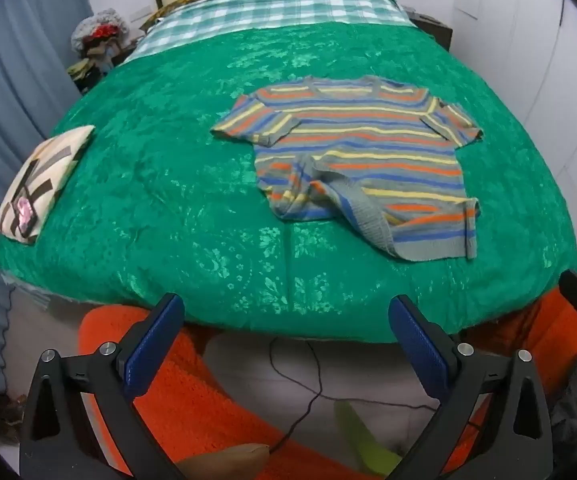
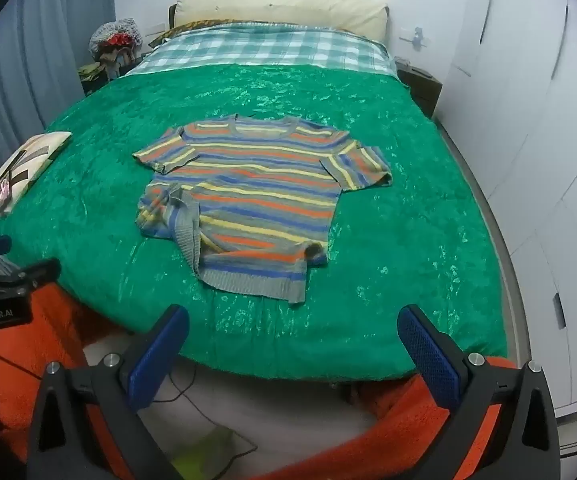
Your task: Fold small clothes
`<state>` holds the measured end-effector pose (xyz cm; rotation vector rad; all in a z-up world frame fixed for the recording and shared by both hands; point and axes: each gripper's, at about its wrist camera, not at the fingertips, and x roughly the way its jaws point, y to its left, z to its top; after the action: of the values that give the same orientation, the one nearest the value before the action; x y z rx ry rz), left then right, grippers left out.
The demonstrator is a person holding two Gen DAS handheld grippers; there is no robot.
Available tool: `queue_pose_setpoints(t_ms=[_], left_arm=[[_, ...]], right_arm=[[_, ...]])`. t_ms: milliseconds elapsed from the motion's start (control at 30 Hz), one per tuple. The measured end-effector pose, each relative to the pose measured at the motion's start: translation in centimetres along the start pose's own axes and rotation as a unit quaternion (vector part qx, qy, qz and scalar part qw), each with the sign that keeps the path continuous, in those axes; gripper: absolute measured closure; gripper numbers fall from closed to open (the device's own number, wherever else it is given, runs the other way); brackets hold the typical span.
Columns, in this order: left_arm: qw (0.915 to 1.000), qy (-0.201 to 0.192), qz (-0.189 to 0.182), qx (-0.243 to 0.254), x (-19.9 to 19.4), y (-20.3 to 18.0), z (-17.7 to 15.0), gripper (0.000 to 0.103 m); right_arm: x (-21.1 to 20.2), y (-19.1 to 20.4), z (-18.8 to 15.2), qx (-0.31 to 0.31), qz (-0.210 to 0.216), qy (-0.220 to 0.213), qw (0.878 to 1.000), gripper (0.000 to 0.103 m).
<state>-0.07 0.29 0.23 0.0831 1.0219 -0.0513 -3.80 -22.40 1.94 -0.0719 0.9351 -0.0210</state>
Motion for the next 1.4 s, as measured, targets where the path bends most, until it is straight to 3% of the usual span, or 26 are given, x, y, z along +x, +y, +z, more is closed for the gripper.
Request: queue_pose_setpoints(t_ms=[167,233,333,1400], left_arm=[[0.9998,-0.017,0.004,0.001,-0.7,1.8,-0.1,0.001],[0.9995,0.009,0.026,0.015,0.7,-0.6,-0.3,0.001],[0.9994,0.010,0.029,0.015,0.5,-0.9,-0.3,0.001],[0.9988,0.035,0.016,0.030,2.6,-1.7,-0.4,0.000]], right_arm=[[0.2,0.1,-0.3,-0.001,-0.003,0.018,1.000,0.000],[0.6,0.3,-0.3,-0.003,-0.004,0.026,1.000,0.000],[0.7,0.5,-0.5,-0.004,-0.005,0.025,1.000,0.000],[2.8,0.8,-0.9,-0.006,-0.001,0.051,0.999,0.000]])
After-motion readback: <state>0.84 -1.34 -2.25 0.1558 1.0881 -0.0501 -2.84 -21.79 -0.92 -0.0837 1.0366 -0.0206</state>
